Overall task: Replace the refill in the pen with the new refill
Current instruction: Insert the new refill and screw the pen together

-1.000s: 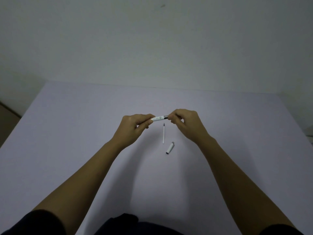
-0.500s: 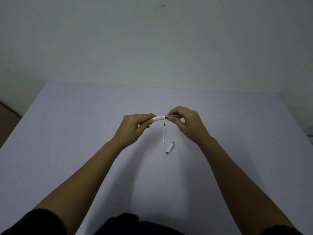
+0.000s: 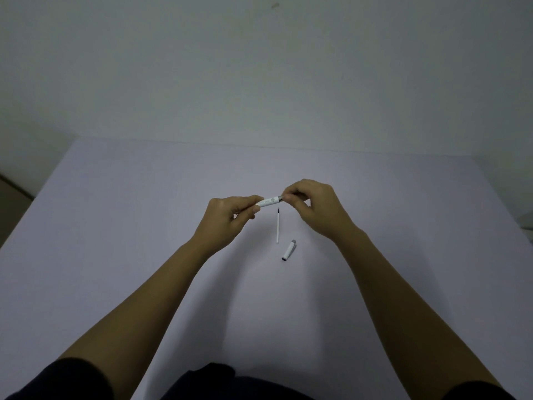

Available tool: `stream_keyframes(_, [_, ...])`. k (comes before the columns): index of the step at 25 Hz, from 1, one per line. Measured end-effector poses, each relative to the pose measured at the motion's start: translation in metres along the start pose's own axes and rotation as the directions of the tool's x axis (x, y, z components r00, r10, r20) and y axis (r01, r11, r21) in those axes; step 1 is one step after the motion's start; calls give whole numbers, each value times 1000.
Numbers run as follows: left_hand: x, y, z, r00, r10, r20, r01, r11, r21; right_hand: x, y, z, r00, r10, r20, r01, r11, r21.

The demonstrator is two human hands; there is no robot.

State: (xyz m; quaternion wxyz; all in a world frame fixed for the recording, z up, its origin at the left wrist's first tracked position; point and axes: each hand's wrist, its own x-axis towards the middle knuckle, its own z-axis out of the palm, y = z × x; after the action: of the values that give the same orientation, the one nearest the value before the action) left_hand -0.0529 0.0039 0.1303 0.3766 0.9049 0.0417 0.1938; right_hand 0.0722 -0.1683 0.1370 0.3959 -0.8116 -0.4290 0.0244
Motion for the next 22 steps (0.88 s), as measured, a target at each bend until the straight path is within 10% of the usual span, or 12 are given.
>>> stream_keyframes(5, [-1,-9,2,997,-72,-27,72,997,-27,-12,34,25,855,515,-59,-447,790,419])
stream_keyframes(7, [-2,-11,3,996,-88,-26,87,995,-40,-24,58,45,741,658,-130,-620,746,242])
stream_keyframes(12, [-2,-12,7,994,-107,-7,106,992,-62,-52,82,94,618,786,-22,-785,615,-75])
stream_keyframes(22, [-4,-24,13,992,-123,15,124,991,-59,-55,96,105,427,904,-5,-898,425,112])
